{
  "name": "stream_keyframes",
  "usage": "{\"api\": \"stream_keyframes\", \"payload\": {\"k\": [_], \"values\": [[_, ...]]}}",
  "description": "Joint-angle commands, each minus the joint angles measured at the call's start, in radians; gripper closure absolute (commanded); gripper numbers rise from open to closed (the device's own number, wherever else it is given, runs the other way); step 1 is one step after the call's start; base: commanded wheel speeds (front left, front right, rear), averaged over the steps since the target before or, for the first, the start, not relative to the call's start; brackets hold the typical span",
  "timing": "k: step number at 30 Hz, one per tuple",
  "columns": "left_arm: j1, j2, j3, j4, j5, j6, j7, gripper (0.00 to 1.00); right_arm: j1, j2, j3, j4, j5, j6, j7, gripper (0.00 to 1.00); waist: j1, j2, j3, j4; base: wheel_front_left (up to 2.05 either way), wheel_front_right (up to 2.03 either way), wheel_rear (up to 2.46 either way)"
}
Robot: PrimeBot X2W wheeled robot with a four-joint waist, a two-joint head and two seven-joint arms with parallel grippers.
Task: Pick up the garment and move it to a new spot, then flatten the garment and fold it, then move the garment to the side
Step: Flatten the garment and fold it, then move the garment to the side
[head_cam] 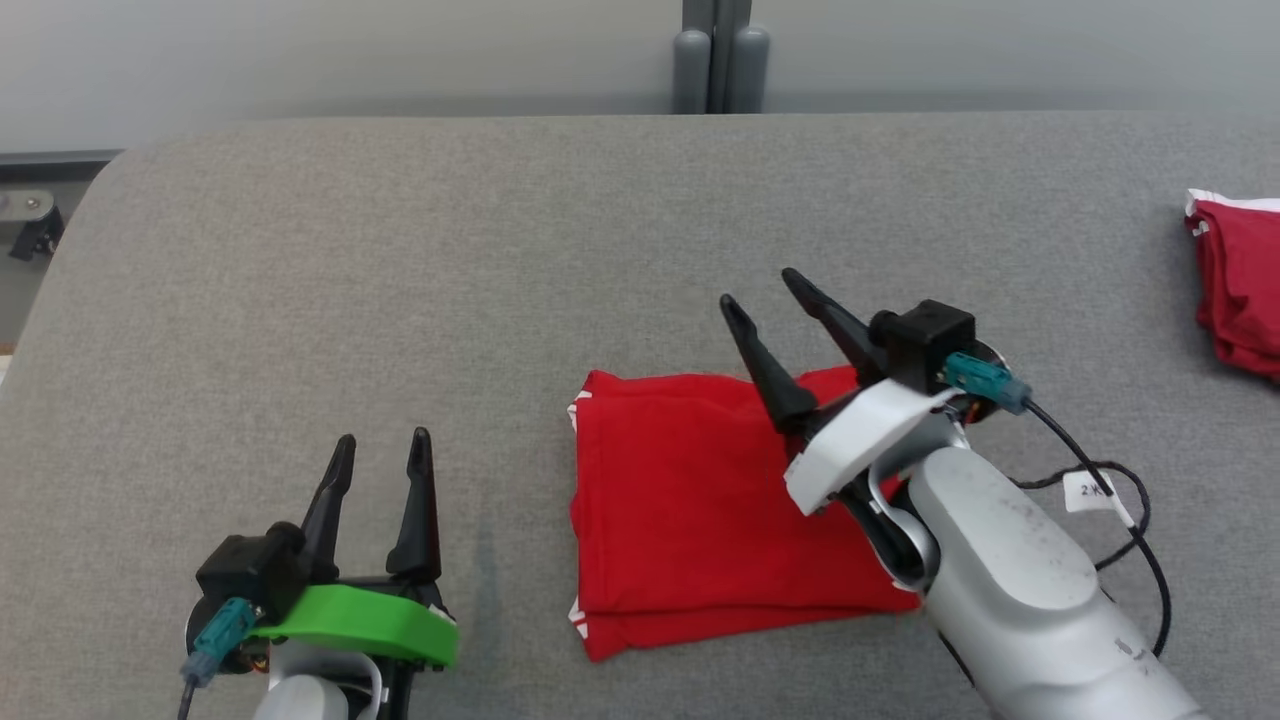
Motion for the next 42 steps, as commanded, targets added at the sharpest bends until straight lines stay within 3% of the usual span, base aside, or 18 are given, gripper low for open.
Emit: {"api": "stream_keyframes", "payload": {"k": [1,9,17,27,42], "values": [[-0.014,-0.003,0.001,-0.008,0.015,-0.005,0.000,0.00,0.038,-0.004,-0.049,-0.024,-0.049,-0.001,-0.004,0.00,0.0000,0.0000,-0.012,-0.016,0.00,0.00,0.00],[0.007,-0.011,0.016,-0.029,0.027,-0.005,0.000,0.00,0.213,-0.004,-0.279,-0.124,-0.196,-0.001,-0.004,0.00,0.0000,0.0000,-0.049,-0.059,0.00,0.00,0.00],[0.074,-0.011,0.055,-0.030,0.066,0.005,0.000,0.00,0.370,-0.004,-0.397,-0.187,-0.236,-0.001,-0.004,0.00,0.0000,0.0000,-0.082,-0.085,0.00,0.00,0.00],[0.151,-0.019,0.088,-0.049,0.065,0.006,0.000,0.00,0.485,-0.004,-0.475,-0.245,-0.242,-0.001,-0.004,0.00,0.0000,0.0000,-0.103,-0.099,0.00,0.00,0.00],[0.162,-0.021,0.080,-0.043,0.078,0.001,0.000,0.00,0.503,-0.004,-0.477,-0.250,-0.253,-0.001,-0.004,0.00,0.0000,0.0000,-0.106,-0.095,0.00,0.00,0.00]]}}
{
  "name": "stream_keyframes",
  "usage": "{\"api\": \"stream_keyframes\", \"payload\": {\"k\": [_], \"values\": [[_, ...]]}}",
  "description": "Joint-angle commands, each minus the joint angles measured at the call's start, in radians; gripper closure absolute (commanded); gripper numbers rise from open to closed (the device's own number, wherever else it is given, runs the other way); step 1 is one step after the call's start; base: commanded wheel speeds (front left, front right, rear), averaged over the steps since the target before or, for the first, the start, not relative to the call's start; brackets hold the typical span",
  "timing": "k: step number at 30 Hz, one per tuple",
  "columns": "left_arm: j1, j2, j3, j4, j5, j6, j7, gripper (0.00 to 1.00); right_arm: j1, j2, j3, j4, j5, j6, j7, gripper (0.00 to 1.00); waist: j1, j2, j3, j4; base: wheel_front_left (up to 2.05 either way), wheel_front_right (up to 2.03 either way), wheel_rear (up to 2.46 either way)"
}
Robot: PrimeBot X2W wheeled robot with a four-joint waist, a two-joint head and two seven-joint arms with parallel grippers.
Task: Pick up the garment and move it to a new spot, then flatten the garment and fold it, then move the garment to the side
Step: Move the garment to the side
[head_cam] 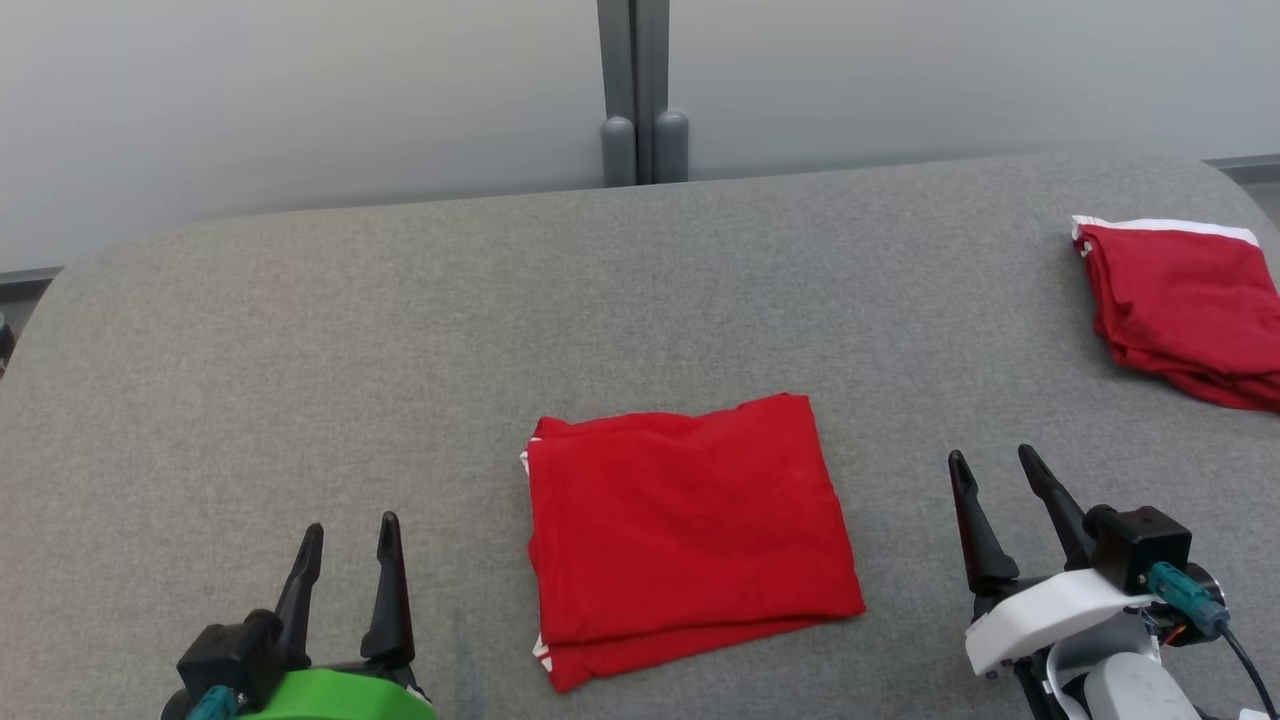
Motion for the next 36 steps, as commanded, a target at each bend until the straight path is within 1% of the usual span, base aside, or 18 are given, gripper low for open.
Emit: {"api": "stream_keyframes", "payload": {"k": [1,7,11,14,18,22,28,33,34,35,36], "values": [[0.012,0.000,0.001,0.002,0.011,-0.003,0.000,0.00,0.007,-0.003,-0.001,0.002,-0.008,-0.001,-0.004,0.00,0.0000,-0.0001,0.001,0.002,0.00,0.00,0.00],[0.005,0.000,-0.001,0.004,0.009,-0.004,0.000,0.00,-0.010,-0.003,-0.001,0.008,-0.017,-0.001,-0.004,0.00,0.0000,-0.0001,0.004,0.008,0.00,0.00,0.00],[-0.002,0.000,-0.002,0.004,0.008,-0.005,0.000,0.00,-0.051,-0.003,0.021,0.033,-0.041,-0.001,-0.001,0.00,0.0000,-0.0001,0.010,0.013,0.00,0.00,0.00],[-0.015,0.000,-0.009,0.008,0.008,-0.005,0.000,0.00,-0.094,-0.003,0.042,0.070,-0.056,-0.001,0.043,0.00,0.0000,-0.0001,0.018,0.025,0.00,0.00,0.00],[-0.031,0.000,-0.013,0.010,0.009,-0.005,0.000,0.00,-0.150,-0.003,0.070,0.140,-0.075,-0.001,0.134,0.00,0.0000,-0.0001,0.034,0.052,0.00,0.00,0.00],[-0.038,0.000,-0.014,0.013,-0.004,0.002,0.000,0.00,-0.193,-0.003,0.089,0.208,-0.068,-0.001,0.200,0.00,0.0000,-0.0001,0.054,0.085,0.00,0.00,0.00],[-0.047,0.000,-0.015,0.014,-0.014,0.008,0.000,0.00,-0.244,-0.004,0.107,0.307,-0.070,-0.001,0.262,0.00,0.0000,-0.0001,0.083,0.125,0.00,0.00,0.00],[-0.050,0.000,-0.020,0.015,-0.020,0.010,0.000,0.00,-0.280,-0.003,0.135,0.377,-0.078,-0.001,0.307,0.00,0.0000,-0.0001,0.096,0.141,0.00,0.00,0.00],[-0.050,0.000,-0.023,0.015,-0.021,0.011,0.000,0.00,-0.287,-0.003,0.148,0.387,-0.072,-0.001,0.312,0.33,0.0000,-0.0001,0.097,0.143,0.00,0.00,0.00],[-0.050,0.000,-0.023,0.016,-0.023,0.011,0.000,0.00,-0.291,-0.003,0.153,0.395,-0.064,-0.001,0.317,0.54,0.0000,-0.0001,0.098,0.143,0.00,0.00,0.00],[-0.049,0.000,-0.025,0.016,-0.024,0.011,0.000,0.00,-0.296,-0.003,0.159,0.406,-0.060,-0.001,0.326,0.66,0.0000,-0.0001,0.098,0.142,0.00,0.00,0.00]]}}
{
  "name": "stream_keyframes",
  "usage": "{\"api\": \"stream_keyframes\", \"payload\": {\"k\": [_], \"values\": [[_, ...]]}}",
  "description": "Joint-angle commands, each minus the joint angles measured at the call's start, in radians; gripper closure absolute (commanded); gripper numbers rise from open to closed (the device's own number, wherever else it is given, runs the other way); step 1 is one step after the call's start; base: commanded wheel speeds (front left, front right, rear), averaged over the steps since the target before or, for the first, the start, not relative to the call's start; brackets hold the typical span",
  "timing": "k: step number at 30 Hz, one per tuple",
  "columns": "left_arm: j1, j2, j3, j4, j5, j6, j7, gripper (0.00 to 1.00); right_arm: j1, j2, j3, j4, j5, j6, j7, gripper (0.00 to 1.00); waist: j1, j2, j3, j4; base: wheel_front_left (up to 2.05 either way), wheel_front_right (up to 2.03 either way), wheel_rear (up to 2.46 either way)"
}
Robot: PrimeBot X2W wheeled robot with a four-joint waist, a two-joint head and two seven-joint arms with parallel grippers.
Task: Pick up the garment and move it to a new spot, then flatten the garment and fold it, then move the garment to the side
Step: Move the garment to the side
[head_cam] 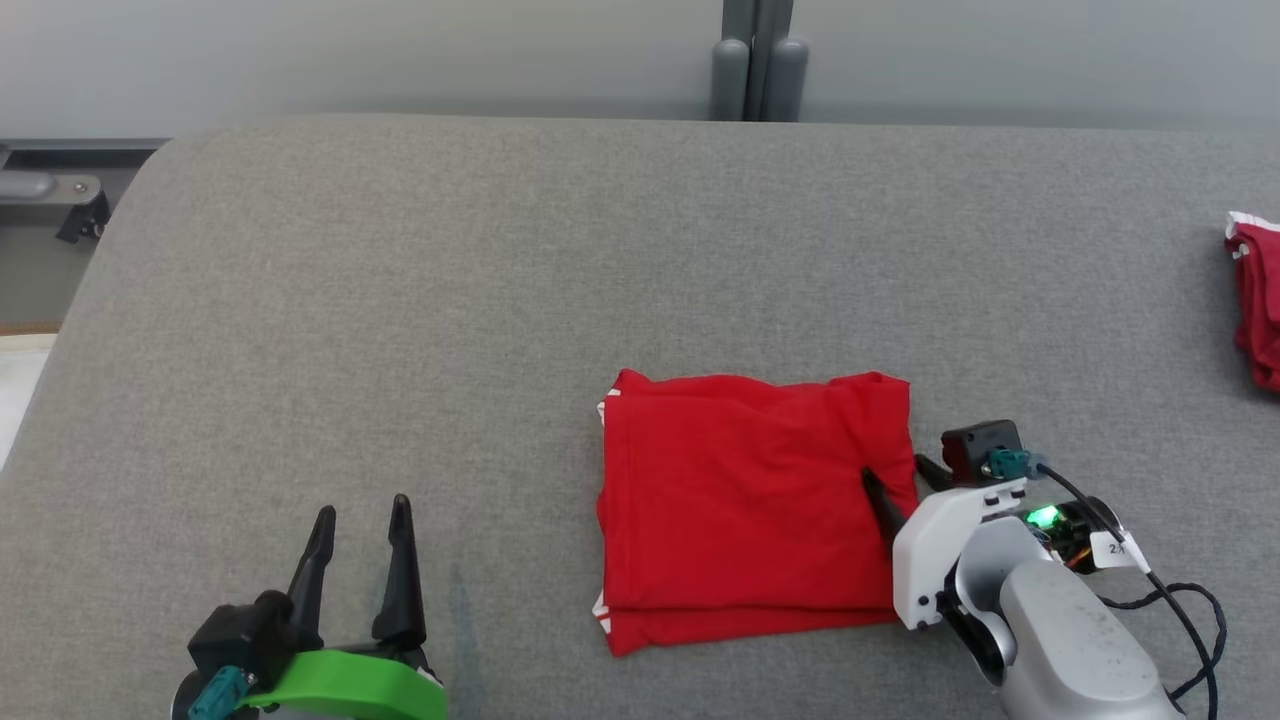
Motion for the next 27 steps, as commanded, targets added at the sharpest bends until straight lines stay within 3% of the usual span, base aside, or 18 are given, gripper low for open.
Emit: {"api": "stream_keyframes", "payload": {"k": [1,2,4,14,27], "values": [[-0.014,0.001,-0.002,0.002,-0.003,0.002,0.000,0.00,-0.004,-0.002,0.009,0.018,0.002,0.000,0.011,0.74,0.0000,0.0000,0.002,0.000,0.00,0.00,0.00],[-0.014,0.001,-0.005,0.002,-0.004,0.003,0.000,0.00,-0.010,-0.002,0.011,0.024,0.004,0.000,0.013,0.87,0.0000,0.0000,0.002,-0.002,0.00,0.00,0.00],[-0.016,0.001,-0.010,0.003,-0.006,0.003,0.000,0.00,-0.022,-0.004,0.012,0.036,0.005,-0.001,0.016,1.00,0.0000,0.0000,0.003,-0.007,0.00,0.00,0.00],[-0.043,0.001,-0.007,-0.013,0.021,-0.002,0.000,0.00,-0.104,-0.006,-0.033,0.022,-0.053,-0.001,-0.017,1.00,0.0000,0.0000,0.022,-0.095,0.00,0.00,0.00],[-0.121,0.002,-0.024,-0.029,0.061,-0.012,0.000,0.00,-0.182,-0.101,-0.160,-0.102,-0.148,-0.001,0.015,1.00,0.0000,0.0000,0.105,-0.340,0.00,0.00,0.00]]}}
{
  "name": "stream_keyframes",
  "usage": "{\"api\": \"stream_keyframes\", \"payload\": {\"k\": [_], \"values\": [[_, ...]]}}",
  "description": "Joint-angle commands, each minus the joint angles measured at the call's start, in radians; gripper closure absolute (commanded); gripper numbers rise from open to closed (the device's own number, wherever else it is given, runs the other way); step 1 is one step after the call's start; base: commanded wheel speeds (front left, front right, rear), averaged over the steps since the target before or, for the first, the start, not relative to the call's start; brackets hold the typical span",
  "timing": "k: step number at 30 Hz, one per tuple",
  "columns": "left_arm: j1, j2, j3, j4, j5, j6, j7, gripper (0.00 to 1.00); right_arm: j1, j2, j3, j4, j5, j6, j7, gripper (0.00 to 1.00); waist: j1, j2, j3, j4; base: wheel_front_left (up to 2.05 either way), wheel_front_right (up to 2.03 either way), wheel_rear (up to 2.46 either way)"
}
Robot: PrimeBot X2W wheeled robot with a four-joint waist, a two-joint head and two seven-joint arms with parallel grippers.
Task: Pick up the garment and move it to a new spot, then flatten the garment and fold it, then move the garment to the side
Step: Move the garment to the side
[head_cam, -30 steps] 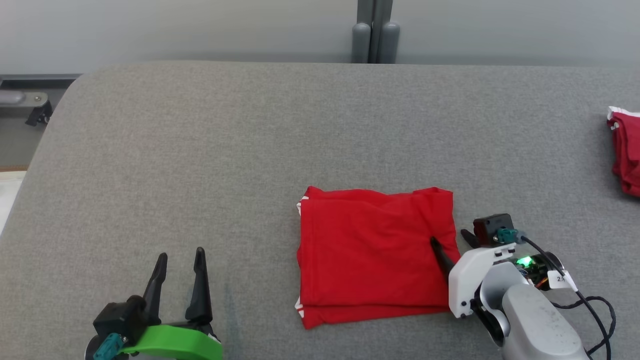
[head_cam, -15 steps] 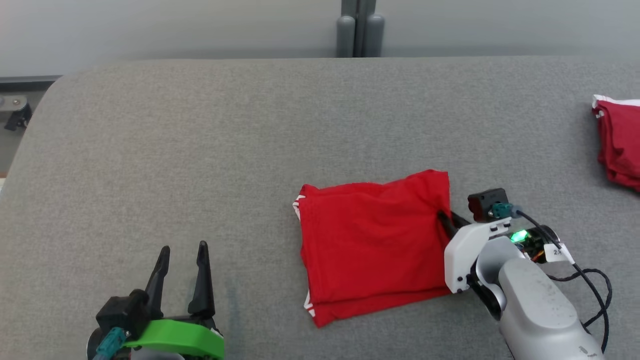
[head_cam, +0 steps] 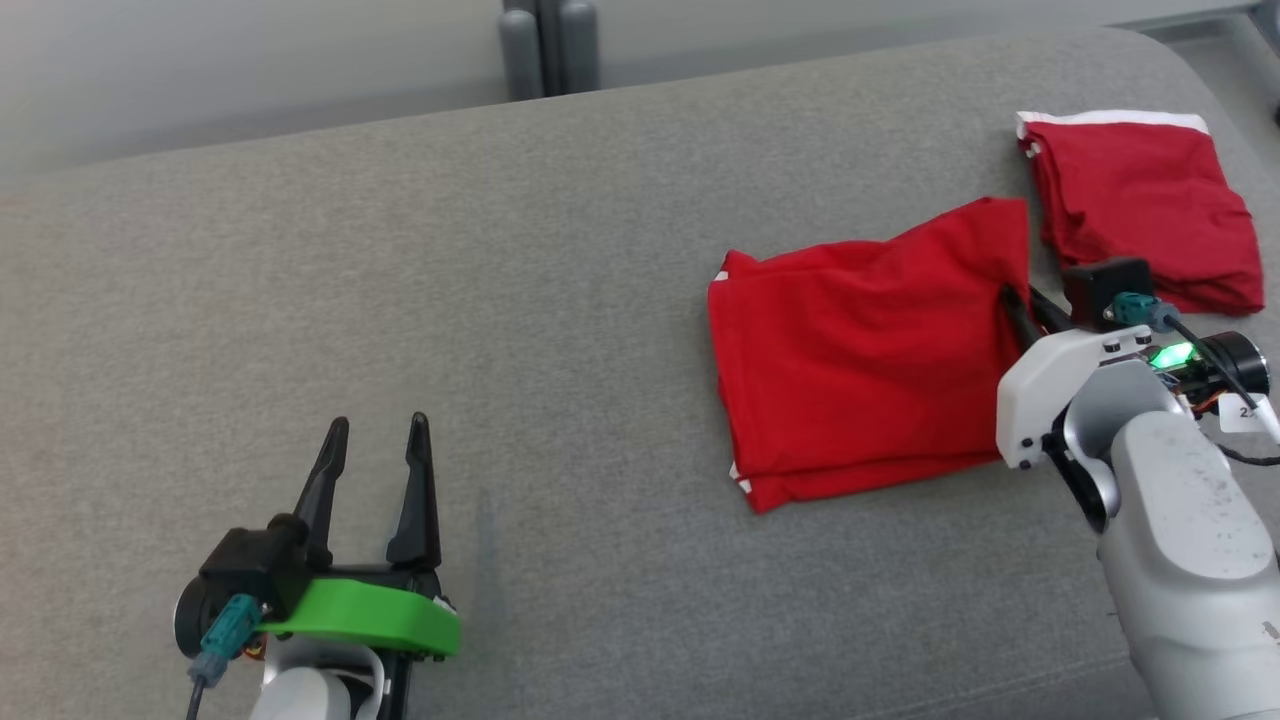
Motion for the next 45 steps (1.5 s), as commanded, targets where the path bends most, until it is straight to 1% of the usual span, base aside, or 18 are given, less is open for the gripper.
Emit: {"api": "stream_keyframes", "payload": {"k": [1,6,8,12,16,21,26,31,34,39,45], "values": [[-0.024,0.003,0.002,-0.001,0.008,-0.004,0.000,0.00,-0.019,-0.007,-0.008,-0.015,-0.007,-0.002,0.002,1.00,0.0000,0.0000,0.064,-0.113,0.00,0.00,0.00],[-0.060,0.013,-0.012,-0.001,0.027,-0.008,0.000,0.00,-0.031,-0.009,-0.038,-0.058,-0.001,-0.002,-0.009,1.00,0.0000,0.0000,0.109,-0.198,0.00,0.00,0.00],[-0.068,0.019,-0.021,0.004,0.032,-0.007,0.000,0.00,-0.033,-0.007,-0.051,-0.072,0.000,-0.002,-0.012,1.00,0.0000,0.0000,0.123,-0.223,0.00,0.00,0.00],[-0.085,0.027,-0.028,0.013,0.039,-0.008,0.000,0.00,-0.030,0.002,-0.072,-0.090,0.005,-0.002,-0.022,1.00,0.0000,0.0000,0.141,-0.254,0.00,0.00,0.00],[-0.089,0.034,-0.034,0.019,0.037,-0.009,0.000,0.00,-0.033,0.012,-0.082,-0.099,0.002,-0.002,-0.031,1.00,0.0000,0.0000,0.147,-0.261,0.00,0.00,0.00],[-0.100,0.038,-0.037,0.025,0.031,-0.009,0.000,0.00,-0.051,0.018,-0.093,-0.106,-0.003,-0.002,-0.035,1.00,0.0000,0.0000,0.146,-0.240,0.00,0.00,0.00],[-0.100,0.036,-0.030,0.021,0.025,-0.009,0.000,0.00,-0.106,0.016,-0.089,-0.113,-0.015,-0.002,-0.028,1.00,0.0000,0.0000,0.150,-0.204,0.00,0.00,0.00],[-0.108,0.032,-0.029,0.018,0.024,-0.010,0.000,0.00,-0.199,0.004,-0.076,-0.096,-0.028,-0.002,-0.011,1.00,0.0000,0.0000,0.166,-0.167,0.00,0.00,0.00],[-0.113,0.030,-0.027,0.015,0.021,-0.010,0.000,0.00,-0.262,-0.005,-0.085,-0.072,-0.030,-0.002,-0.003,1.00,0.0000,0.0000,0.179,-0.149,0.00,0.00,0.00],[-0.124,0.031,-0.032,0.014,0.024,-0.010,0.000,0.00,-0.372,-0.043,-0.134,-0.009,-0.062,-0.002,0.001,1.00,0.0000,0.0000,0.209,-0.117,0.00,0.00,0.00],[-0.139,0.029,-0.040,0.010,0.021,-0.009,0.000,0.00,-0.447,-0.130,-0.211,0.052,-0.110,-0.002,0.019,1.00,0.0000,0.0000,0.243,-0.077,0.00,0.00,0.00]]}}
